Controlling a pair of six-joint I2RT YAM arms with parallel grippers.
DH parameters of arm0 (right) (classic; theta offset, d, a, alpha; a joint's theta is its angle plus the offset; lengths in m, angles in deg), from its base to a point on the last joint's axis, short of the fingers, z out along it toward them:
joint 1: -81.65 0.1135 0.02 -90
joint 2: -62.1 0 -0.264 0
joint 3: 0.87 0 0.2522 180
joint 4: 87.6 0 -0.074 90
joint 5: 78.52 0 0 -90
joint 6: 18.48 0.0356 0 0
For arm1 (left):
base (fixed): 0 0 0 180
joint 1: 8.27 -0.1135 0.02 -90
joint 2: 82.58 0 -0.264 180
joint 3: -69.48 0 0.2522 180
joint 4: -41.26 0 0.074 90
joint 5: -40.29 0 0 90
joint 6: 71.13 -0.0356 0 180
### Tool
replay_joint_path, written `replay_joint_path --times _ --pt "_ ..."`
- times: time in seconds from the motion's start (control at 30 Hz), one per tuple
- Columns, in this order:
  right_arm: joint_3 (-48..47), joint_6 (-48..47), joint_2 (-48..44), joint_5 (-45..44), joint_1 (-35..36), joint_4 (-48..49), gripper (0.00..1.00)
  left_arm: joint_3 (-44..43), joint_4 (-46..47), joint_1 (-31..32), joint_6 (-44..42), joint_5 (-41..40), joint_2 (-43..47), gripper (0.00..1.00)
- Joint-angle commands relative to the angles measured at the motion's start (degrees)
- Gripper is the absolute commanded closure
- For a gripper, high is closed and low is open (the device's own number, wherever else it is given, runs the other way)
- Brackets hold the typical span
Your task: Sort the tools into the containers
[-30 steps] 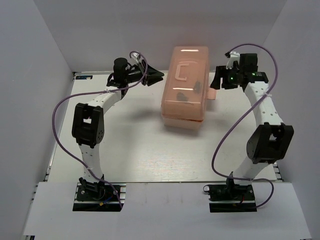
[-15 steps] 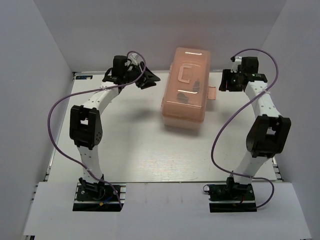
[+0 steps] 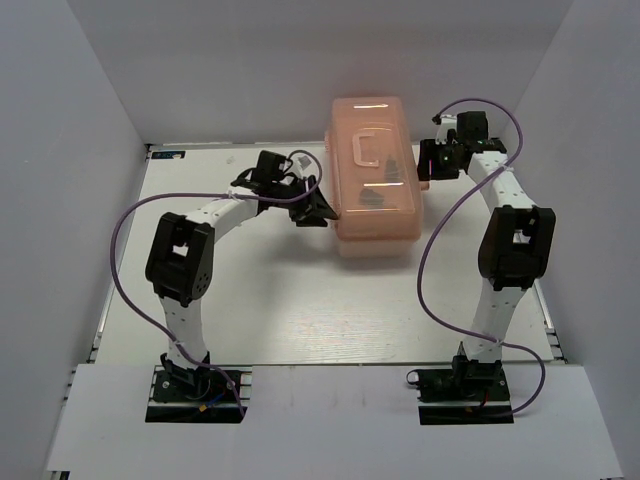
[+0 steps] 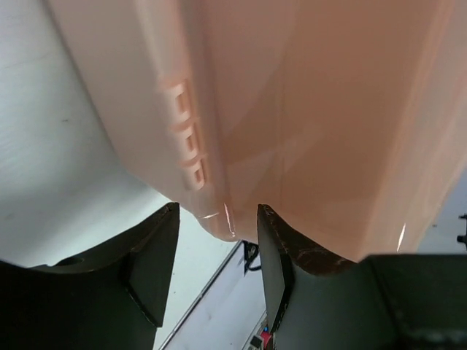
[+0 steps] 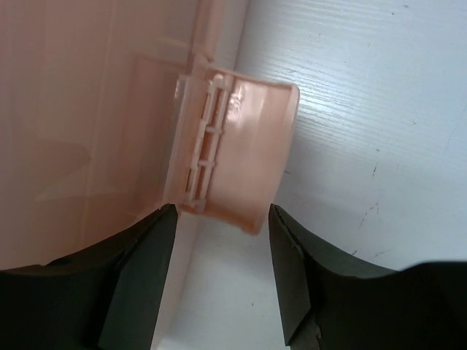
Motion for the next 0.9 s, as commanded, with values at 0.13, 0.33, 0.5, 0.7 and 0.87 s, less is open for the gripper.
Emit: replay_joint_path --times 0.13,0.33,0.5,0.7,0.87 --pt "-1.9 0.1 -2.6 4.1 2.4 1.7 0.4 -5.2 -1.4 4.5 -2.5 2.5 -0.6 0.43" --pt "3.1 0.1 -7.5 1.5 1.9 2.1 0.4 3.1 -4.4 0.8 1.5 -9.0 7.9 0.43" --pt "15.9 -1.5 -15.4 5.7 2.2 3.4 0.4 5.9 -8.6 -1.6 2.1 -17.8 15.5 0.43" --pt "18.2 -0.4 -17.3 6.9 2.9 2.5 0.4 7.0 -10.4 -3.6 2.0 -21.9 21.7 0.43" --pt "15.3 -0.5 -16.4 5.6 2.8 0.9 0.4 8.4 -11.6 -3.6 1.3 -21.3 23.3 0.43"
